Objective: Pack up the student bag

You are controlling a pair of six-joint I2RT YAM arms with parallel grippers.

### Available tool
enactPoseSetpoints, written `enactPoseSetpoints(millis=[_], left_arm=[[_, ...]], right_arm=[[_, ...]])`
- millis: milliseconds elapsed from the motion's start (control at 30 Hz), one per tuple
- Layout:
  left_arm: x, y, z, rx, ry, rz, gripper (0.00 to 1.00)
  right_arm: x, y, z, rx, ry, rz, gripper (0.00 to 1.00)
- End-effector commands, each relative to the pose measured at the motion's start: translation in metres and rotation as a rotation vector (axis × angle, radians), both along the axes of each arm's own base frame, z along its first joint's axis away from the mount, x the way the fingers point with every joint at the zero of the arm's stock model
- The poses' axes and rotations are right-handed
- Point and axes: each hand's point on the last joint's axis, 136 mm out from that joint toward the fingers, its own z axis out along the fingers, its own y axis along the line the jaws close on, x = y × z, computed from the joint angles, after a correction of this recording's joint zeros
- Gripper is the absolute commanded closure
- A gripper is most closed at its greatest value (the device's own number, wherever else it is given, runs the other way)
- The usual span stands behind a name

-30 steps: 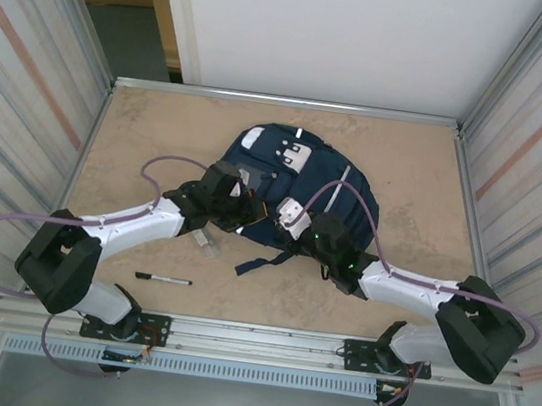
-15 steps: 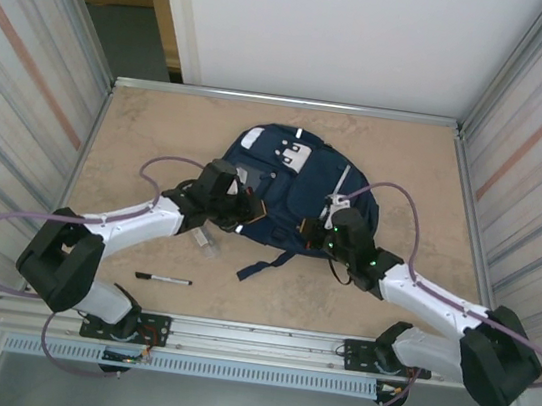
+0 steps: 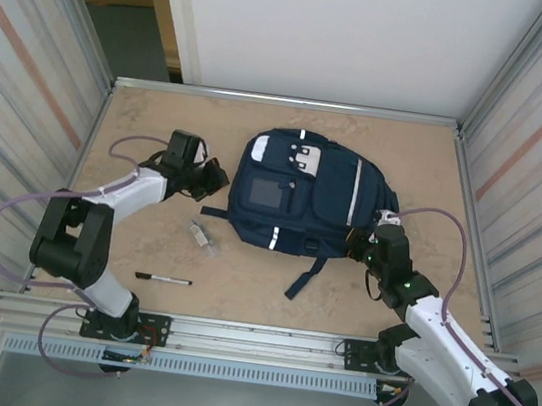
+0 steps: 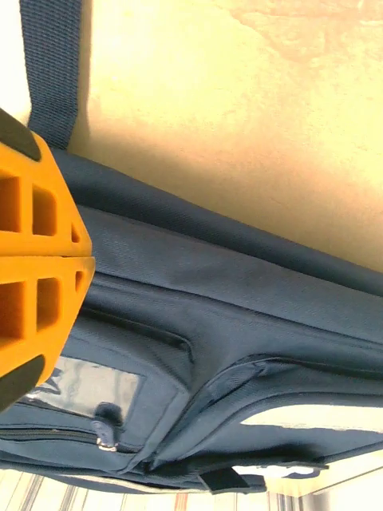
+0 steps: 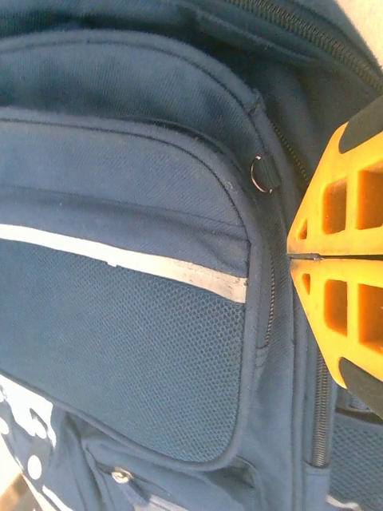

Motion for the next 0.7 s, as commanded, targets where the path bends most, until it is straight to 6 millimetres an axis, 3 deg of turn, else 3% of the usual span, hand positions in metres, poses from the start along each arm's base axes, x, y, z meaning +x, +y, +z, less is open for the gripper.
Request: enactPoseSetpoints(millis=[0,100,200,267,367,467,600,667], left_arm=[[-0.007,-0.021,0.017,-0.051,-0.009,-0.114,0.94],[-0.025,-0.038,0.043,-0.007,-0.090,-0.140,0.60],[-0.060,-0.061,0.061,0.124,-0.164,-0.146,0.48],[-0.084,-0.084,0.059,0.179,-0.212,-0.145,0.41],[-0.102,-0.112,0.038,0.075,-0.144,-0.098,0.40],[-0.102,-0.140,0.034,-0.079,-0.085,-0.106,0.40],[-0.104,-0.147,0.040,-0.017,-0.108,-0.093,0.39],[-0.106,-0.138,0.044,0.037,-0.148,-0.064,0.38]], right_arm=[[0.005,0.035,0.040,0.059,-0.110,0.194,1.00],[0.011,0.042,0.060,0.096,-0.144,0.210,1.00],[0.015,0.050,0.082,0.148,-0.181,0.220,1.00],[0.016,0.055,0.091,0.175,-0.193,0.228,1.00],[0.015,0.066,0.097,0.197,-0.192,0.253,1.00],[0.012,0.074,0.101,0.205,-0.209,0.262,1.00],[0.010,0.078,0.102,0.195,-0.207,0.271,1.00],[0.008,0.079,0.102,0.199,-0.209,0.276,1.00]])
